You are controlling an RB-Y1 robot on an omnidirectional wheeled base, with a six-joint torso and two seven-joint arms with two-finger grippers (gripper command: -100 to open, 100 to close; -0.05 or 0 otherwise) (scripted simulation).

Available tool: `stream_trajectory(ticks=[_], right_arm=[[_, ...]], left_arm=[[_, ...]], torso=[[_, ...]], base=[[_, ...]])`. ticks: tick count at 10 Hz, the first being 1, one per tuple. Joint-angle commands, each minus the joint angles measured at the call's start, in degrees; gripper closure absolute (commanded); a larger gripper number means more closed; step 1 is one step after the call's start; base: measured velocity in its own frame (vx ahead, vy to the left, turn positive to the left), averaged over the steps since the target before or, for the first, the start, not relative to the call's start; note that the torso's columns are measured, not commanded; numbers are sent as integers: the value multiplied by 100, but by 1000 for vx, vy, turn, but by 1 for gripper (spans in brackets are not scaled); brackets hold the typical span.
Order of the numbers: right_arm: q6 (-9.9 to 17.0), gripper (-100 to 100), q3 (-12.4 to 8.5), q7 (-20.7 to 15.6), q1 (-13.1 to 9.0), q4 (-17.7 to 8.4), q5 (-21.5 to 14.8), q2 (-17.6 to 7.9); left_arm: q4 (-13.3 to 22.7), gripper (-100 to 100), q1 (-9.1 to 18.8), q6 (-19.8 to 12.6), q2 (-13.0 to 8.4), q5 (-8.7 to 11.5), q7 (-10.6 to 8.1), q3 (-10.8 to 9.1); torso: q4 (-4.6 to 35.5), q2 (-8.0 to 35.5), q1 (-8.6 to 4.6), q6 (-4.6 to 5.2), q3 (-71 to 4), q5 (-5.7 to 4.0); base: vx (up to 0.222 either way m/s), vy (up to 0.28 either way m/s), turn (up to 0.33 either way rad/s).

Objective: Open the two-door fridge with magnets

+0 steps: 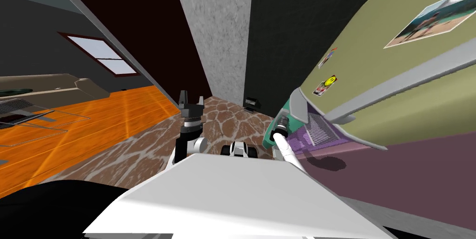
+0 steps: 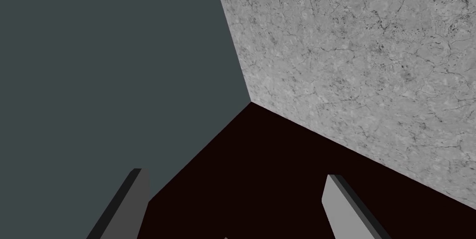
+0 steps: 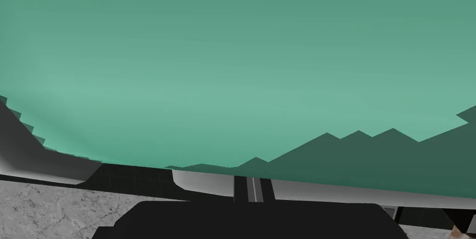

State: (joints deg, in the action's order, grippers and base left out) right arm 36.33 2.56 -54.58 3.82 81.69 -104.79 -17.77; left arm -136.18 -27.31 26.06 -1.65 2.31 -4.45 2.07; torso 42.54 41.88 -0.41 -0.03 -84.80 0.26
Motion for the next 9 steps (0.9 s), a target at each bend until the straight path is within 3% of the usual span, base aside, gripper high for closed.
stream_trajectory(ticks=[1,4,5,6,9], right_arm=[[81,100,-349,-223,-251,-179,158,4],[181,100,-690,-478,-534,-501,356,106],[126,100,-605,-449,-476,-428,332,110],[108,-100,-678,-503,-600,-461,503,139],[54,-100,-783,-547,-791,-504,815,185]], left_arm=[[0,0,0,0,-1,0,0,-1],[0,0,0,0,-1,0,0,-1],[0,0,0,0,0,0,0,0],[0,0,1,0,-1,0,0,-1],[1,0,2,-1,-2,0,0,-2]], torso=[[3,25,-15,8,12,-2],[-17,29,29,6,14,-14],[-20,18,40,0,10,-15],[-20,55,6,6,29,-28],[0,69,7,5,45,-34]], base=[[92,201,38],[165,233,16],[103,120,4],[27,44,-17],[-6,32,-55]])
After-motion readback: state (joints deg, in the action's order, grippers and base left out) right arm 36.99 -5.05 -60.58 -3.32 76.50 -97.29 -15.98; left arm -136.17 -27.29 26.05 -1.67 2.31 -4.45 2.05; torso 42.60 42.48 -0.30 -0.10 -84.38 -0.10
